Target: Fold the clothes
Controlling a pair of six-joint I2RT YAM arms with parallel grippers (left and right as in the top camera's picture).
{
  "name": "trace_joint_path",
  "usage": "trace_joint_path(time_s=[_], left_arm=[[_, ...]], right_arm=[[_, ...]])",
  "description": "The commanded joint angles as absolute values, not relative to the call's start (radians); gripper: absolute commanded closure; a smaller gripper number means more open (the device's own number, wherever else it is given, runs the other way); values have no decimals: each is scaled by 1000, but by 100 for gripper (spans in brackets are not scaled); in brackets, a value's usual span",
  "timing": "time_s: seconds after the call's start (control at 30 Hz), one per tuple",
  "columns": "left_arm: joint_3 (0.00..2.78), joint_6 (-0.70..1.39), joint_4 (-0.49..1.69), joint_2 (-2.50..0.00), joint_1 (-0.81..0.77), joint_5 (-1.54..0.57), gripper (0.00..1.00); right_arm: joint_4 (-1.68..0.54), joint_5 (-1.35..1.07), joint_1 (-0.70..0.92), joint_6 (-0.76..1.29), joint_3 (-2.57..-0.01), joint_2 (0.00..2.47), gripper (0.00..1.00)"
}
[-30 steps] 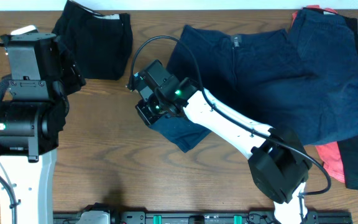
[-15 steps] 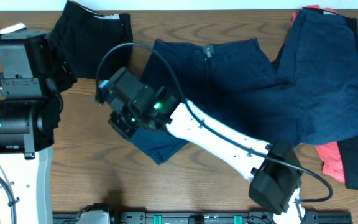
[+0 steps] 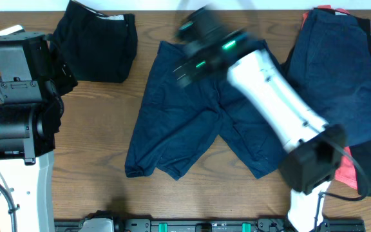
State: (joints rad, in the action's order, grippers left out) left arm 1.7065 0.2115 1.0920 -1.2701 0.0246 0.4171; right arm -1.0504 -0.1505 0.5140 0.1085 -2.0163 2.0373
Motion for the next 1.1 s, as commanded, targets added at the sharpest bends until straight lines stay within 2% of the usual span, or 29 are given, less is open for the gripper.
trace_joint_path(time_s=[0.0,0.07,0.3,0.37,0.43,0.5,0.53,0.57,0.67,1.07], left_arm=[[1714,204,1091,-1280,30,357,15],[1714,205,1090,-1287,30,306,15],[1714,226,1092,-1354,30,209,15],[1714,227,1096,-1375,30,208,15],[1714,227,1099,-1396,30,208,15],[1714,226,1098,-1414,30,200,15],[1714,226,1098,-1420,30,193,15],[1714,227,1098,-1425,30,189,15],[1714,227,1097,-1434,30,189,15],[1714,227,1079,-1437,30,183,15]], right_arm=[[-1087,-133,326,135,-2014,2037,7],[-1108,-159,223,134,-1992,2051,1],[-1107,-161,-5,133,-1882,2133,1],[-1077,-162,-49,133,-1844,2149,11],[-1035,-162,-90,133,-1799,2159,27],[-995,-162,-124,134,-1755,2160,51],[-973,-162,-142,134,-1735,2160,59],[-961,-162,-154,134,-1724,2160,61],[-933,-165,-189,133,-1703,2160,65],[-827,-153,-253,115,-1636,2198,65]])
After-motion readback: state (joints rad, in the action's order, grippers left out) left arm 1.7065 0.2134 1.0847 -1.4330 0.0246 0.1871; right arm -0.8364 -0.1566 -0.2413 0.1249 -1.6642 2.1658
